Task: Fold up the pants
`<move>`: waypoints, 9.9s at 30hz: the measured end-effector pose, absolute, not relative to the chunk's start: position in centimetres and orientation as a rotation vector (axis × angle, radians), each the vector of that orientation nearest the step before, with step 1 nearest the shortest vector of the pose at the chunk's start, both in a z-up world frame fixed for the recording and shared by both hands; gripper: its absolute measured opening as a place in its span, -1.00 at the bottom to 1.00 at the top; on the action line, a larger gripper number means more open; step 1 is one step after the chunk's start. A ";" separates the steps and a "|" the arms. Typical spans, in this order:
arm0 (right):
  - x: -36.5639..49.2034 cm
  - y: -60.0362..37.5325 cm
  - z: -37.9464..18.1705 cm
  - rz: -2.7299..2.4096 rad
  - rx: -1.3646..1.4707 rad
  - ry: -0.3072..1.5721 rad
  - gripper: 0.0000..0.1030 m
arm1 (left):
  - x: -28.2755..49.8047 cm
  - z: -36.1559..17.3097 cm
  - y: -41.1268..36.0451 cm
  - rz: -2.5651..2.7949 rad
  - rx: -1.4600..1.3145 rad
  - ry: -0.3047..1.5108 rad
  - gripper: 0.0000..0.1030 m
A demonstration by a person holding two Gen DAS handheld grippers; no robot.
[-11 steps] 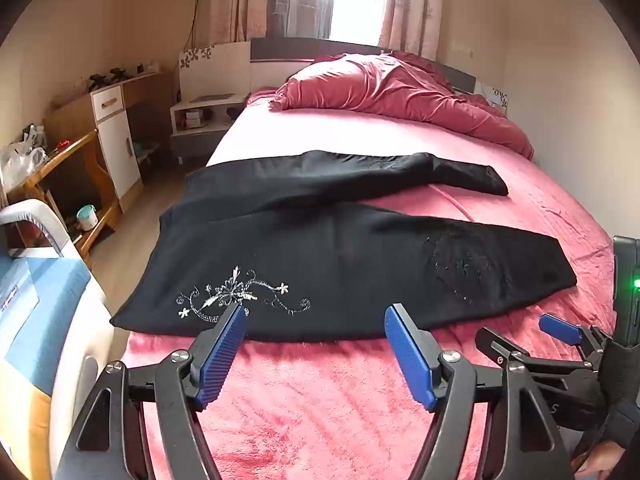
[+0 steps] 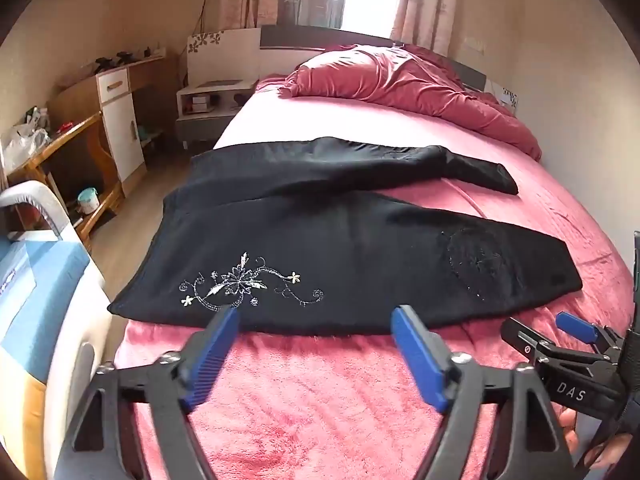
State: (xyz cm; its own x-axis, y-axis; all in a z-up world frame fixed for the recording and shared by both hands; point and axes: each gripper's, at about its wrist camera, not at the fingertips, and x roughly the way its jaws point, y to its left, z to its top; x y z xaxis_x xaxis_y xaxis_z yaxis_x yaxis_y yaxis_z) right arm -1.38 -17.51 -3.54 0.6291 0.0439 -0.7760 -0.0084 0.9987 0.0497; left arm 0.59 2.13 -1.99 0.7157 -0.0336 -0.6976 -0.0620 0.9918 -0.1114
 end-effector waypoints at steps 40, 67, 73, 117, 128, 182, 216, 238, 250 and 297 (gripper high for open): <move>-1.9 -18.0 -3.7 0.029 0.062 0.898 1.00 | 0.6 -2.6 2.0 0.034 -0.118 0.814 0.74; 1.0 -39.0 -8.9 -0.128 0.794 0.933 0.48 | 2.9 -9.4 12.8 0.135 -0.487 1.023 0.52; 3.9 -42.7 -11.2 -0.201 0.891 0.936 0.18 | 3.2 -11.0 18.9 0.231 -0.638 1.041 -0.02; -4.6 -48.8 -9.4 -0.339 0.690 0.977 -0.84 | -2.0 -9.9 18.8 0.232 -0.590 1.138 -0.87; -5.2 -49.2 -7.3 -0.380 0.611 0.992 -0.13 | -2.0 -7.6 22.3 0.327 -0.526 1.159 -0.45; 8.9 -16.3 -9.2 0.290 0.106 1.143 0.20 | 29.0 -11.8 30.3 0.243 -0.825 0.974 -0.84; 32.4 -18.3 -5.6 0.173 0.576 1.118 -0.24 | 3.4 -0.8 17.6 -0.444 -0.589 0.760 -0.86; 18.3 -20.6 3.3 0.522 0.554 0.882 -0.80 | 16.1 3.7 28.8 -0.113 -0.591 0.717 -0.86; 6.7 -21.9 -6.7 0.488 0.554 1.083 -0.80 | 1.7 -6.0 27.6 -0.060 -0.655 0.881 -0.85; 0.1 -23.5 -9.4 0.411 0.400 1.138 -0.85 | -3.8 -11.6 26.8 -0.002 -0.936 1.035 -0.83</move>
